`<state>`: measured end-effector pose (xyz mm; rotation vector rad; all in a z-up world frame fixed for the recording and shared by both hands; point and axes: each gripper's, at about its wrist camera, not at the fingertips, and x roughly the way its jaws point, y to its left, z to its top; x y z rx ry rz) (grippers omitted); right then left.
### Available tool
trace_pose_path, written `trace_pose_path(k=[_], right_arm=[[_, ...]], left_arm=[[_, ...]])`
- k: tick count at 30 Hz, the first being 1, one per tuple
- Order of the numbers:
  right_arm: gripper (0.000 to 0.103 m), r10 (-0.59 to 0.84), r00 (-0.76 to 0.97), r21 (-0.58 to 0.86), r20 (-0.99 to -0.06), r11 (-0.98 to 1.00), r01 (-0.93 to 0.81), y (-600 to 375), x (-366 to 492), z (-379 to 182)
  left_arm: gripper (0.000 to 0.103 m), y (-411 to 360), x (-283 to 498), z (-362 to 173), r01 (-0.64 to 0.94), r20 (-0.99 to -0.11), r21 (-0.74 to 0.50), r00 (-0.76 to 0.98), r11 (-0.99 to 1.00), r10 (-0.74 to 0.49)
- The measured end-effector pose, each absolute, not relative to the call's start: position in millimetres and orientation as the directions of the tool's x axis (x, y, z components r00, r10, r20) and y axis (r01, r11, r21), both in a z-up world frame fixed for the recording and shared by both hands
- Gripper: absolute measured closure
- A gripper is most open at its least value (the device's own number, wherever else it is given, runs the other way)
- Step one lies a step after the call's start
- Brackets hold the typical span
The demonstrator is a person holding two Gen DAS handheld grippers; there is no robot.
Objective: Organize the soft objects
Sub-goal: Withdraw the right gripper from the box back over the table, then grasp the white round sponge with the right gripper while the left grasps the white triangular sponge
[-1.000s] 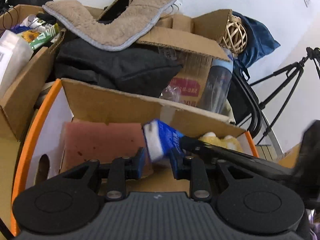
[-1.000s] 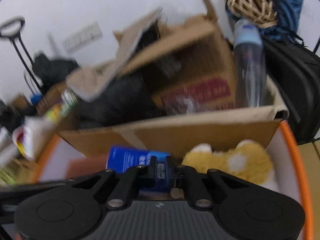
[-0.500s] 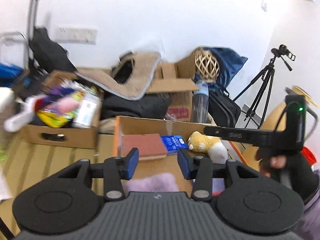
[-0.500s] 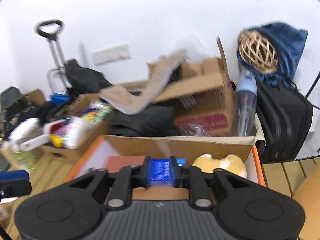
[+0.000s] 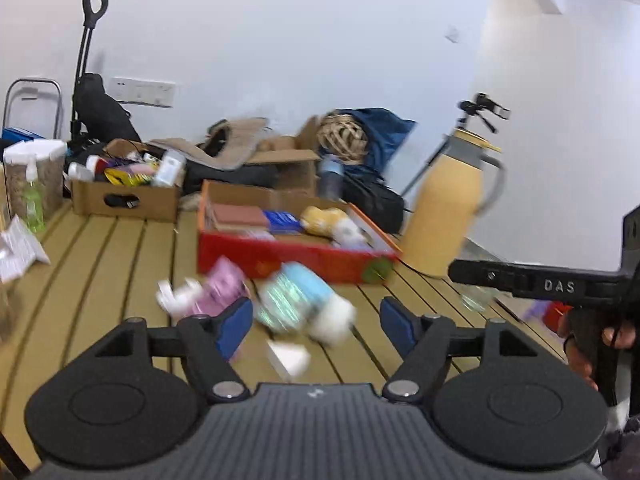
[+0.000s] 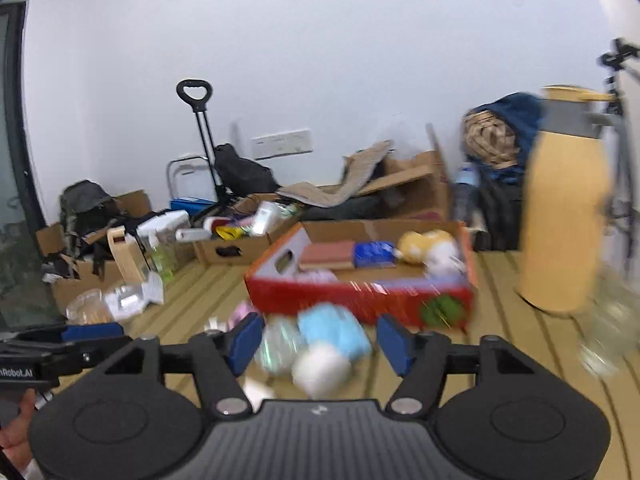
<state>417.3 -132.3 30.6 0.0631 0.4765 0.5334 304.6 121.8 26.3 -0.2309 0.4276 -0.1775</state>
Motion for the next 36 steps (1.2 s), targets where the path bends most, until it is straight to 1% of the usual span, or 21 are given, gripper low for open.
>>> trace_pose_path(k=[4, 6, 8, 11, 12, 15, 17, 20, 25, 28, 30, 32, 34, 36], right_arm=[[0.034, 0.463, 0.78, 0.22, -0.421, 0.886, -0.407, -160, 343, 13], [0.031, 0.456, 0.788, 0.239, -0.413, 0.89, -0.389, -167, 317, 7], [0.03, 0.427, 0.81, 0.21, -0.401, 0.904, -0.373, -169, 295, 3], [0.029, 0.419, 0.826, 0.151, -0.378, 0.908, -0.391, -165, 280, 1], [0.027, 0.421, 0.83, 0.146, -0.365, 0.907, -0.396, -164, 277, 1], [0.027, 0.442, 0.826, 0.157, -0.35, 0.897, -0.413, -164, 277, -9], [0.027, 0.433, 0.819, 0.167, -0.375, 0.901, -0.4, -162, 285, -22], [0.027, 0.415, 0.811, 0.176, -0.412, 0.91, -0.376, -162, 295, -41], [0.028, 0.411, 0.804, 0.205, -0.43, 0.911, -0.357, -164, 309, -62], [0.028, 0.421, 0.797, 0.22, -0.434, 0.907, -0.359, -160, 326, -67], [0.028, 0.438, 0.788, 0.233, -0.433, 0.899, -0.372, -154, 344, -66], [0.028, 0.456, 0.781, 0.226, -0.426, 0.89, -0.396, -144, 366, -63], [0.028, 0.476, 0.772, 0.223, -0.422, 0.88, -0.42, -130, 393, -60], [0.028, 0.503, 0.756, 0.238, -0.419, 0.864, -0.443, -117, 418, -60]], left_arm=[[0.027, 104, 256, 10, 0.174, -0.369, -0.263, 0.891, 0.949, -0.266], [0.025, 98, 240, 4, 0.179, -0.366, -0.258, 0.891, 0.949, -0.268], [0.024, 94, 227, -1, 0.158, -0.366, -0.252, 0.898, 0.955, -0.245], [0.021, 96, 211, -10, 0.117, -0.359, -0.28, 0.908, 0.953, -0.217], [0.021, 97, 210, -12, 0.104, -0.361, -0.286, 0.909, 0.953, -0.208], [0.021, 99, 211, -21, 0.056, -0.381, -0.282, 0.909, 0.958, -0.166], [0.022, 100, 219, -25, 0.03, -0.405, -0.274, 0.903, 0.961, -0.144], [0.022, 100, 231, -30, 0.032, -0.419, -0.263, 0.896, 0.964, -0.144], [0.022, 96, 263, -39, 0.062, -0.446, -0.234, 0.88, 0.97, -0.164], [0.022, 89, 293, -43, 0.082, -0.468, -0.18, 0.87, 0.98, -0.158], [0.023, 84, 319, -44, 0.096, -0.481, -0.122, 0.865, 0.988, -0.144], [0.026, 80, 346, -48, 0.122, -0.499, -0.074, 0.855, 0.99, -0.143], [0.034, 77, 372, -54, 0.119, -0.527, -0.031, 0.842, 0.992, -0.118], [0.037, 79, 391, -62, 0.125, -0.546, -0.016, 0.83, 0.992, -0.114]])
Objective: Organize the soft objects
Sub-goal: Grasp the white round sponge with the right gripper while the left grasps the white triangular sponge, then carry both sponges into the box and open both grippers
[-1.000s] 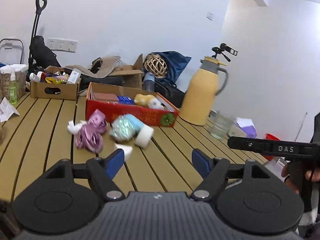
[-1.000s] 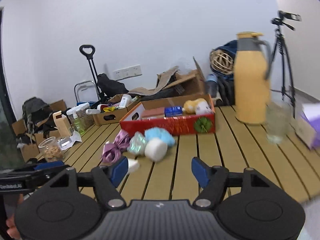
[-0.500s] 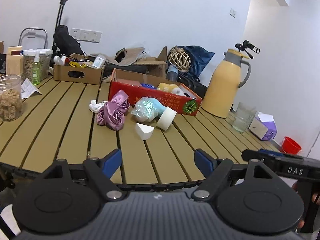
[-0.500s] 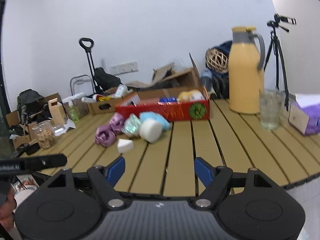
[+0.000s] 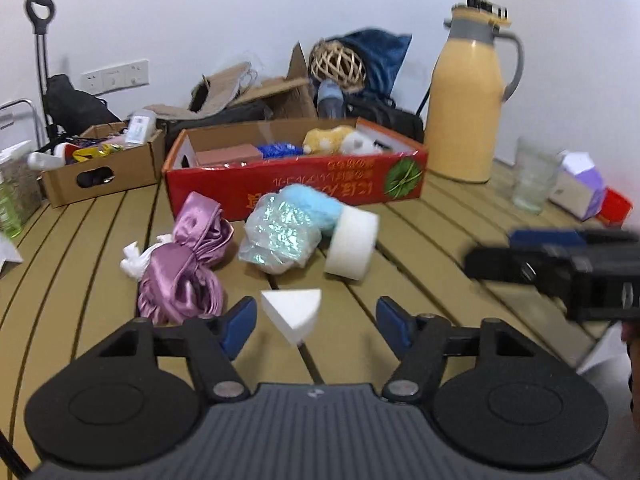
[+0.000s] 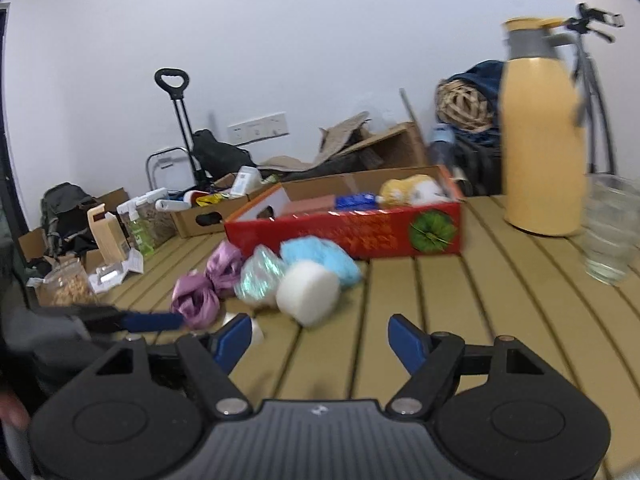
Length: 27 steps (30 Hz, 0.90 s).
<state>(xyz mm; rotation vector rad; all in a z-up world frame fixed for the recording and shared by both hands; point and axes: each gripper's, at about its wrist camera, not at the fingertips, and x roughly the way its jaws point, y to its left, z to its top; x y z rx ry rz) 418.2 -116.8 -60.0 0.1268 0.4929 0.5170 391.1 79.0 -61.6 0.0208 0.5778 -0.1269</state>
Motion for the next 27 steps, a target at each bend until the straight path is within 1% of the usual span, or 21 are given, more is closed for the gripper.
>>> trace_pose_path(k=[1, 4, 5, 6, 7, 8, 9, 11, 13, 17, 23, 25, 27], right_arm=[[0.028, 0.518, 0.747, 0.253, -0.417, 0.855, -0.452, -110, 432, -61], [0.03, 0.576, 0.725, 0.32, -0.377, 0.816, -0.482, -91, 474, -72], [0.035, 0.581, 0.715, 0.341, -0.388, 0.812, -0.475, -83, 490, -79], [0.047, 0.58, 0.707, 0.36, -0.404, 0.812, -0.46, -78, 499, -83], [0.054, 0.587, 0.695, 0.386, -0.414, 0.805, -0.45, -75, 507, -89], [0.063, 0.587, 0.684, 0.411, -0.434, 0.804, -0.429, -72, 515, -97], [0.063, 0.579, 0.676, 0.432, -0.455, 0.808, -0.401, -70, 520, -103], [0.066, 0.598, 0.668, 0.488, -0.442, 0.786, -0.38, -71, 524, -108], [0.068, 0.585, 0.686, 0.464, -0.433, 0.797, -0.386, -69, 522, -108], [0.071, 0.608, 0.671, 0.514, -0.424, 0.772, -0.374, -81, 522, -113], [0.072, 0.593, 0.688, 0.482, -0.418, 0.787, -0.385, -88, 507, -109], [0.072, 0.603, 0.688, 0.481, -0.404, 0.78, -0.4, -90, 500, -106], [0.072, 0.592, 0.705, 0.462, -0.392, 0.789, -0.405, -93, 492, -101]], left_arm=[[0.04, 82, 401, -66, 0.121, -0.557, -0.025, 0.822, 0.992, -0.114], [0.041, 91, 417, -79, 0.114, -0.585, -0.093, 0.798, 0.989, -0.147], [0.043, 94, 421, -84, 0.12, -0.593, -0.113, 0.788, 0.986, -0.164], [0.051, 95, 423, -87, 0.12, -0.597, -0.116, 0.785, 0.986, -0.166], [0.06, 96, 423, -89, 0.119, -0.588, -0.109, 0.793, 0.987, -0.161], [0.065, 98, 424, -90, 0.117, -0.581, -0.106, 0.798, 0.987, -0.157], [0.068, 99, 424, -90, 0.115, -0.577, -0.111, 0.802, 0.987, -0.158], [0.071, 103, 425, -91, 0.115, -0.572, -0.14, 0.801, 0.983, -0.176], [0.073, 103, 426, -91, 0.113, -0.568, -0.151, 0.803, 0.982, -0.18], [0.074, 106, 426, -91, 0.122, -0.564, -0.171, 0.802, 0.978, -0.198], [0.074, 105, 425, -91, 0.13, -0.561, -0.172, 0.802, 0.977, -0.205], [0.074, 105, 422, -90, 0.163, -0.566, -0.194, 0.787, 0.967, -0.246], [0.074, 109, 417, -85, 0.151, -0.564, -0.232, 0.784, 0.961, -0.26]])
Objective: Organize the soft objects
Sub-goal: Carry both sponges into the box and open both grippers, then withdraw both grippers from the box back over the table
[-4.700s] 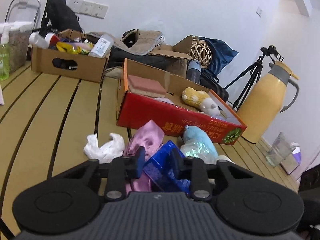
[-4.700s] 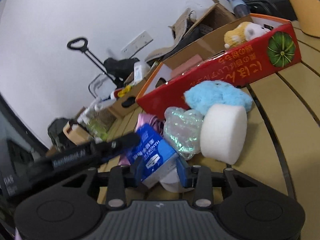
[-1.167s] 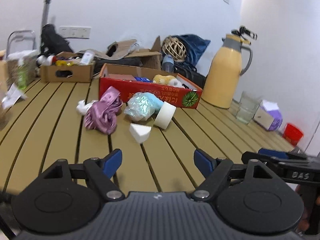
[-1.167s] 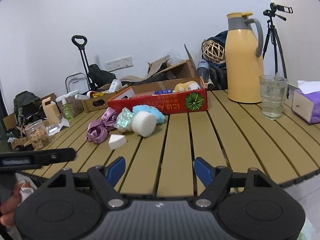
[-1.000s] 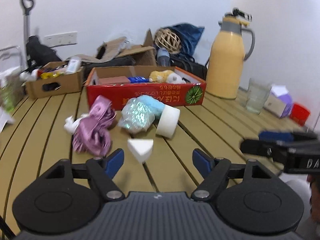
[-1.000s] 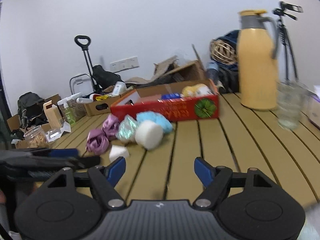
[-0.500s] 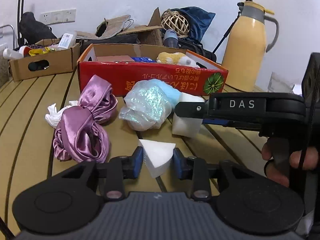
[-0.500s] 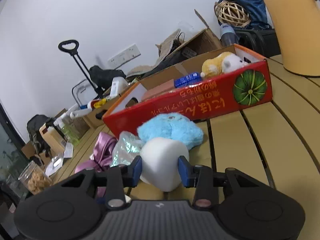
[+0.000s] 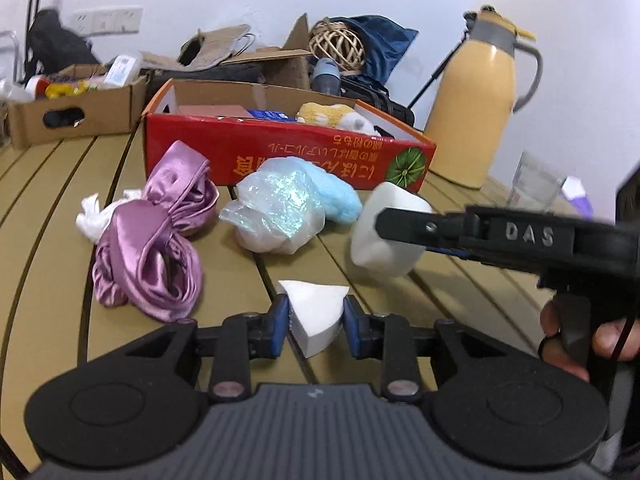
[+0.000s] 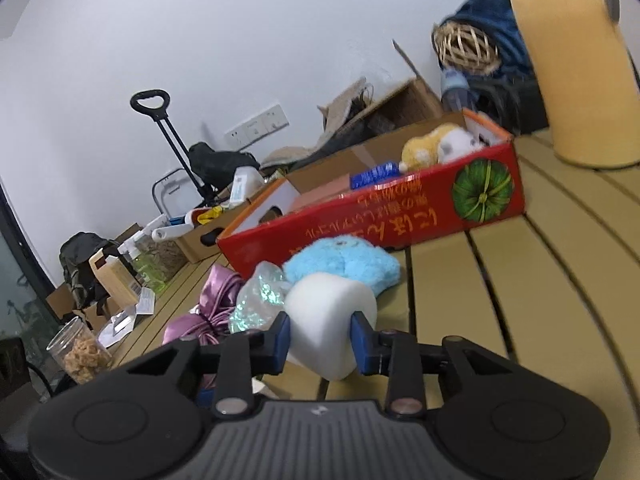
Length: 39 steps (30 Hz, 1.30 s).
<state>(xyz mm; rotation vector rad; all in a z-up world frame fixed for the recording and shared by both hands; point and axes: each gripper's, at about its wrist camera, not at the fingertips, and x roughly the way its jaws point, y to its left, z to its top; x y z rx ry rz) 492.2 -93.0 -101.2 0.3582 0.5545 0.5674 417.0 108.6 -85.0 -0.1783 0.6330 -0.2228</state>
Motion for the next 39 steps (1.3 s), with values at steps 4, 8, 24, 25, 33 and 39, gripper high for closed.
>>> trace_pose_path(k=[4, 8, 24, 25, 33, 39], right_arm=[[0.072, 0.635, 0.685, 0.519, -0.358, 0.745, -0.419, -112, 466, -88], [0.072, 0.679, 0.673, 0.459, -0.295, 0.718, -0.523, -116, 453, -50], [0.07, 0.386, 0.523, 0.033, -0.76, 0.826, -0.563, 4, 716, -30], [0.07, 0.338, 0.494, -0.012, -0.801, 0.816, -0.579, 16, 723, -37], [0.051, 0.378, 0.385, 0.048, -0.842, 0.763, -0.645, 41, 733, -24], [0.049, 0.398, 0.448, 0.055, -0.8, 0.793, -0.606, 7, 708, 15]], left_arm=[[0.074, 115, 385, -46, 0.179, -0.46, -0.301, 0.833, 0.937, -0.307], [0.073, 125, 393, -1, 0.163, -0.406, -0.253, 0.877, 0.954, -0.257], [0.067, 178, 671, -25, -0.094, -0.656, -0.044, 0.754, 0.995, 0.042], [0.064, 179, 674, -29, -0.086, -0.654, -0.04, 0.755, 0.995, 0.039], [0.041, 185, 664, -11, -0.04, -0.617, -0.068, 0.787, 0.997, -0.011], [0.037, 192, 626, 25, -0.05, -0.592, -0.061, 0.806, 0.997, 0.004]])
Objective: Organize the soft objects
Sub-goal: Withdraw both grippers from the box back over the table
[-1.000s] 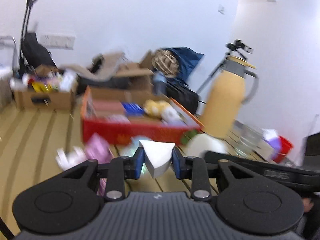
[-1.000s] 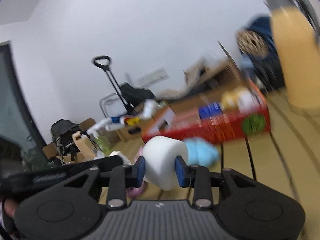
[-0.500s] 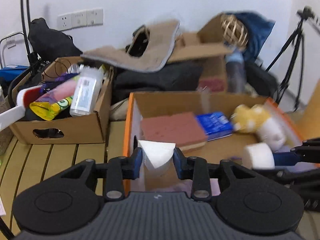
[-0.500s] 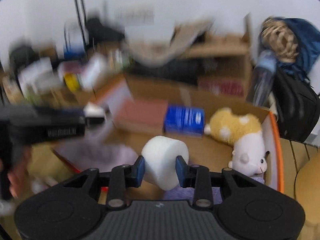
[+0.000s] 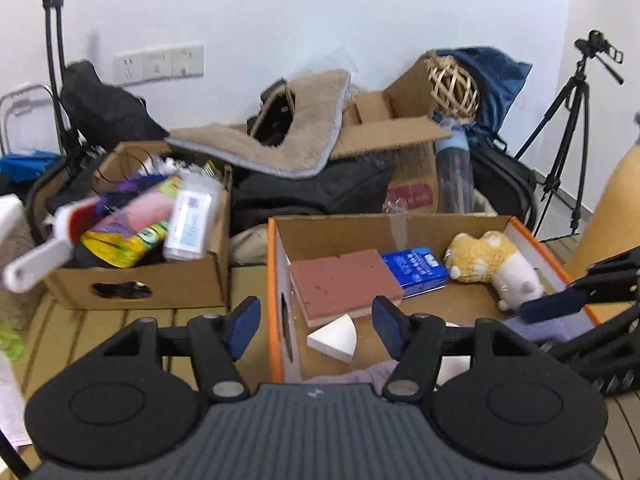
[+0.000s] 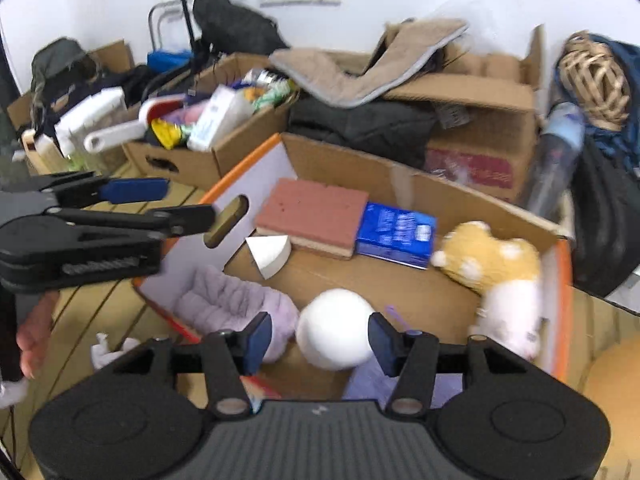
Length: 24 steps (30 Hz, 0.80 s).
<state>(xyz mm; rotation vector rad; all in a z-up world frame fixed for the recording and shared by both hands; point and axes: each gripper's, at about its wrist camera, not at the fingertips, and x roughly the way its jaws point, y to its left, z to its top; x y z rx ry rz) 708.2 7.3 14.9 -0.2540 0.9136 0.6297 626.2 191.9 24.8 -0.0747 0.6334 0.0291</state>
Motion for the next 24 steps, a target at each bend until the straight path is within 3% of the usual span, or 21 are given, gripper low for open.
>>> trace_pose_path(k=[6, 12, 15, 20, 22, 24], right_arm=[[0.045, 0.336, 0.567, -0.015, -0.752, 0.851, -0.524, -56, 657, 66], [0.041, 0.335, 0.65, 0.009, -0.682, 0.893, -0.451, -113, 591, 101], [0.032, 0.399, 0.682, 0.056, -0.612, 0.883, -0.466, -133, 542, 100], [0.031, 0.434, 0.757, 0.078, -0.489, 0.886, -0.457, -160, 443, 71], [0.027, 0.44, 0.79, 0.082, -0.426, 0.889, -0.451, -169, 398, 57], [0.017, 0.438, 0.823, 0.087, -0.362, 0.895, -0.438, -176, 350, 39]], left_arm=[[0.031, 190, 556, 71, -0.043, -0.543, -0.035, 0.84, 0.998, 0.018], [0.027, 175, 481, 108, -0.044, -0.488, -0.035, 0.873, 0.998, 0.021], [0.025, 164, 428, 100, -0.051, -0.451, -0.042, 0.892, 0.998, 0.027], [0.025, 134, 314, 70, -0.091, -0.353, -0.004, 0.932, 0.996, 0.084], [0.016, 122, 264, 56, -0.098, -0.31, -0.027, 0.947, 0.995, 0.085], [0.009, 111, 221, 39, -0.103, -0.299, -0.058, 0.951, 0.993, 0.081]])
